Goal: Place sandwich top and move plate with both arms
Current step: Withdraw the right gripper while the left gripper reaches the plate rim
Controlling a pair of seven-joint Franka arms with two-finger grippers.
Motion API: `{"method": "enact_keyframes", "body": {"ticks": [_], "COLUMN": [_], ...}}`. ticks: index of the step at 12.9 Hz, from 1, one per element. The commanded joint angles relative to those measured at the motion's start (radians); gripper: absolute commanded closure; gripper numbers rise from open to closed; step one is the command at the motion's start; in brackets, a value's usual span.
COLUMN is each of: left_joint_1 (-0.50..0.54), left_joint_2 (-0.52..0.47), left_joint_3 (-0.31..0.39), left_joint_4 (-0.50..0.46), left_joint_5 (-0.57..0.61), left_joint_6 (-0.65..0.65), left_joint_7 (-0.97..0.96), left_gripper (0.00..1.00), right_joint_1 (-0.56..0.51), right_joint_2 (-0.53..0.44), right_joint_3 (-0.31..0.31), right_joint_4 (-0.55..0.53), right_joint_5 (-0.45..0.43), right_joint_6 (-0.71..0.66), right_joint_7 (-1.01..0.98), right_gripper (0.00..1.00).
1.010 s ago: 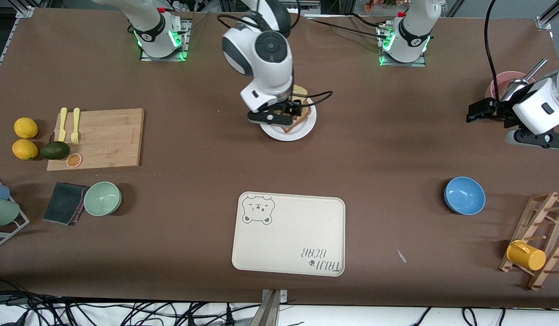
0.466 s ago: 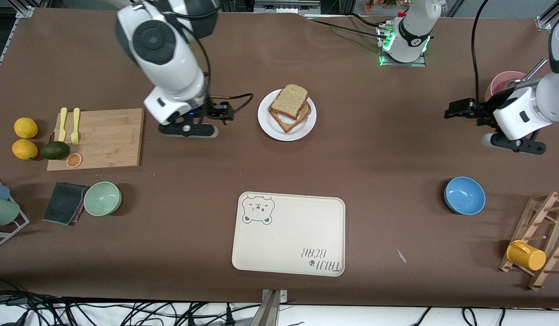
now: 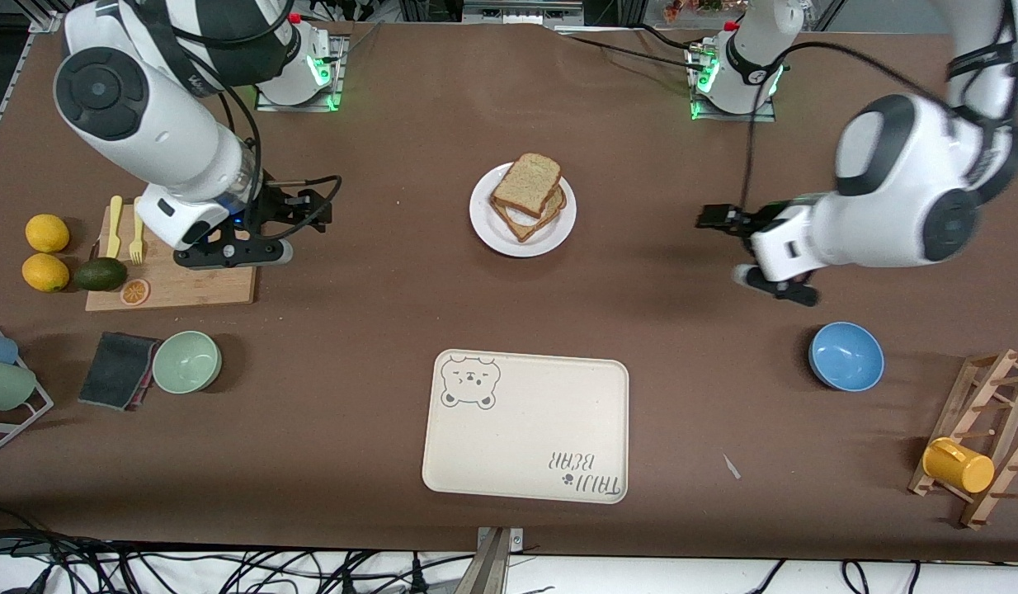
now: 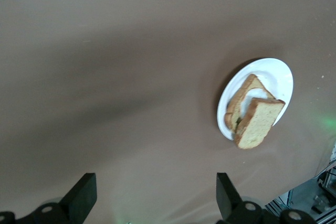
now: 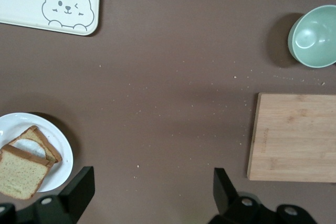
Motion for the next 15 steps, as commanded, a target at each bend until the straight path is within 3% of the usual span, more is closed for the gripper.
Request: {"method": "enact_keyframes", "body": {"ticks": [1,5,8,11,12,15], "left_joint_1": [0.008,0.006,0.006,-0.01,-0.018,-0.023], "left_joint_2": [0.052,0.079,0.126,0.195,0.208,0.257], "left_joint_3": [-0.05,-0.142,-0.169,-0.197,-0.197,-0.197], "left_joint_4": [-0.038,-0.194,-0.286,-0.363,-0.375,-0.38], "left_joint_5": [-0.087,-0.274,-0.386,-0.634,-0.662,-0.678], "left_joint_6": [0.066,0.345,0.467,0.575,0.615,0.626], "left_joint_7": [0.074,0.151,0.235,0.48,0.537,0.61], "left_gripper": [0.0,0.0,0.0,0.0,0.01,0.22], "right_joint_1": [-0.001,-0.001,-0.005,-0.051,-0.076,-0.188], "right_joint_2": [-0.062,-0.065,-0.067,-0.094,-0.102,-0.12], "right_joint_3": [0.009,0.009,0.009,0.009,0.009,0.009], "right_joint_4": [-0.019,-0.016,-0.016,-0.016,-0.016,-0.02], "right_joint_5": [0.016,0.009,-0.004,-0.011,-0.017,-0.017], "right_joint_6": [-0.013,-0.018,-0.018,-0.015,-0.021,-0.024], "right_joint_7": [-0.022,-0.02,-0.045,-0.129,-0.152,-0.282], "right_gripper": [0.0,0.0,0.0,0.0,0.0,0.0]}}
